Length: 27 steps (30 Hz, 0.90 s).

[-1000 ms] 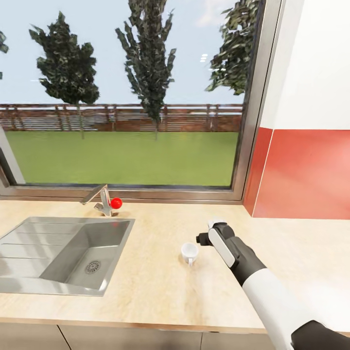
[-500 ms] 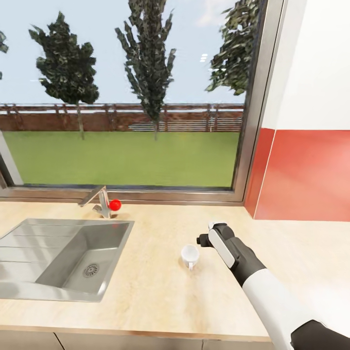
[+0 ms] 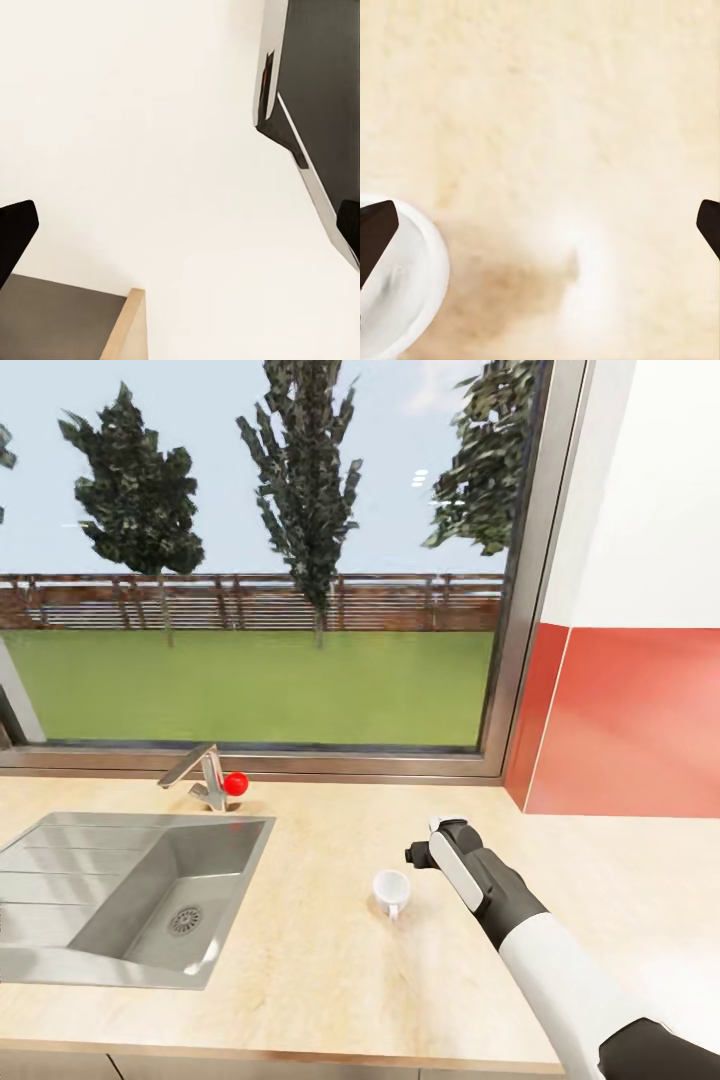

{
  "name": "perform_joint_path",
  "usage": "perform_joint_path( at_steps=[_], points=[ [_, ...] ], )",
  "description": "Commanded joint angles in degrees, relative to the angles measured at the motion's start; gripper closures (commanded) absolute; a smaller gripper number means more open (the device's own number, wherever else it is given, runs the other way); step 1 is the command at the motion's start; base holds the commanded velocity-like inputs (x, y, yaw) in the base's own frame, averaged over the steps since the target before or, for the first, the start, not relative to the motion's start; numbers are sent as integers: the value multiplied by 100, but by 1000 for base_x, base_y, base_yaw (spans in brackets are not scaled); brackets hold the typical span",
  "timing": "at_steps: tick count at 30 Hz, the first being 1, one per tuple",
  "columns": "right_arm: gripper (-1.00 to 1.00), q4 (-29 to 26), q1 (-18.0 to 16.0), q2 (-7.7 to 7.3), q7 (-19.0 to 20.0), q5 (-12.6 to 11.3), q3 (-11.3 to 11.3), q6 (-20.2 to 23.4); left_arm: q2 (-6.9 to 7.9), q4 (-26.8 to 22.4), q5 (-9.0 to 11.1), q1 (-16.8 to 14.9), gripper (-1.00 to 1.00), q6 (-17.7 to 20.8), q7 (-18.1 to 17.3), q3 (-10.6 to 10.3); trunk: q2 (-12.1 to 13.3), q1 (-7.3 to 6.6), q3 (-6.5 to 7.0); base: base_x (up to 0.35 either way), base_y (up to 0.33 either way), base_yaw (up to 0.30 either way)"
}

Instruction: Set up a coffee station on the kitchen countertop: keep the coffee maker on the countertop, move the bottle of coffee from the kitchen shelf to the counter next to the coffee maker, place a paper coffee filter on top of the coffee maker, put the saucer next to the coffee maker with the coffee cup on the saucer, and place the electric kettle next to the coffee maker.

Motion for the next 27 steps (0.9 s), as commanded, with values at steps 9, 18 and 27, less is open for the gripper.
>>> perform_joint_path(
  at_steps=[9, 18, 27],
  points=[
    [-100, 290, -2, 18, -52, -87, 19, -1, -2, 3, -57, 1, -100, -23, 19, 36, -3, 2, -1, 0, 94, 0],
    [-100, 439, -2, 27, -50, -93, 23, -3, -1, 3, -57, 1, -100, -22, 19, 39, -3, 2, -1, 0, 8, 0],
    [-100, 613, -2, 22, -41, -91, 23, -9, 3, 3, -55, 1, -100, -15, 19, 47, -3, 2, -1, 0, 0, 0]
  ],
)
